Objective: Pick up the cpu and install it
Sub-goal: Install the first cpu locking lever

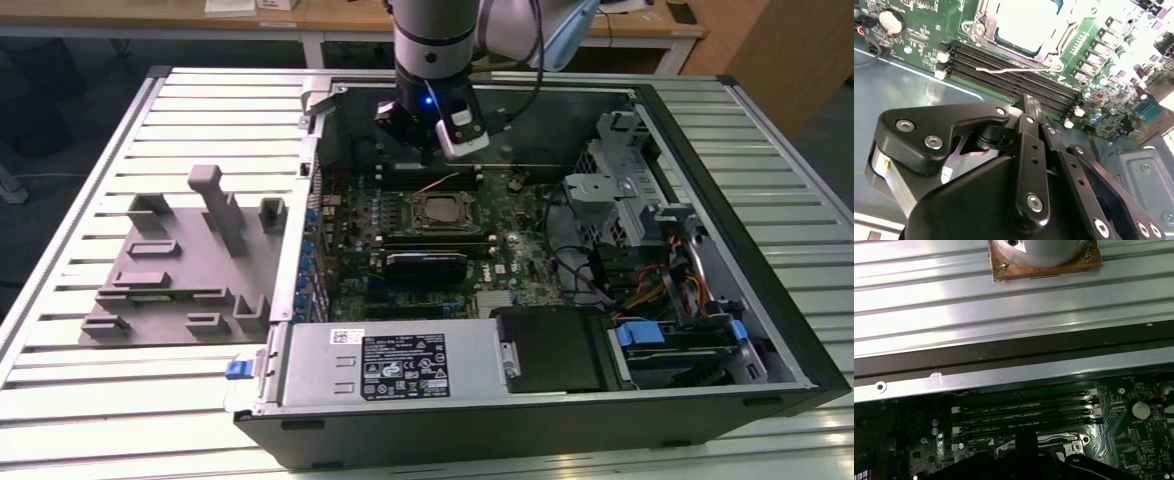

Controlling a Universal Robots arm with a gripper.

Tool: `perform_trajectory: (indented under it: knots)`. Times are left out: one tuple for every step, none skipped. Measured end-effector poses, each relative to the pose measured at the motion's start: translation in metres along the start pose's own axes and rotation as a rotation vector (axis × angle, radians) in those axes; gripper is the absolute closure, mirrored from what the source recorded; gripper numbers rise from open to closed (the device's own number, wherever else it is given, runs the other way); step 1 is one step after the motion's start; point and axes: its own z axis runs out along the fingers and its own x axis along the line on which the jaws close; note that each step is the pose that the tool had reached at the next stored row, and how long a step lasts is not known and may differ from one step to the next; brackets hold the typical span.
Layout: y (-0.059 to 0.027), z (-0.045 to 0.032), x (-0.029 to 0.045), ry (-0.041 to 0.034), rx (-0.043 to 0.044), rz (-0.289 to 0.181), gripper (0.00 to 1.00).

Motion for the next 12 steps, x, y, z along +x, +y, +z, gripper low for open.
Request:
perform_trajectory:
  knots:
    - [0.0,0.0,0.0,0.0,0.0,0.0,0.89]
    - [0.0001,0.0,-0.0001,0.0,0.0001,0.0,0.89]
    - [0.0001,0.0,-0.0001,0.0,0.0,0.0,0.89]
    - [0.0001,0.0,-0.0001,0.0,0.0,0.0,0.89]
    - [0.0001,0.0,-0.0001,0.0,0.0,0.0,0.89]
    - [0.0001,0.0001,-0.0001,-0.0001,0.0003,0.0,0.89]
    - [0.0001,0.0002,-0.0002,-0.0008,0.0012,0.0,0.89]
    - [0.0001,0.0003,-0.0002,-0.0019,0.003,0.0,0.89]
    - [0.0,0.0003,-0.0001,-0.0034,0.0054,0.001,0.89]
    - [0.0,0.0003,-0.0002,-0.0044,0.0067,0.001,0.89]
    - [-0.0001,0.0003,-0.0002,-0.0049,0.0072,0.001,0.89]
    - [-0.0001,0.0004,-0.0001,-0.0053,0.0075,0.002,0.89]
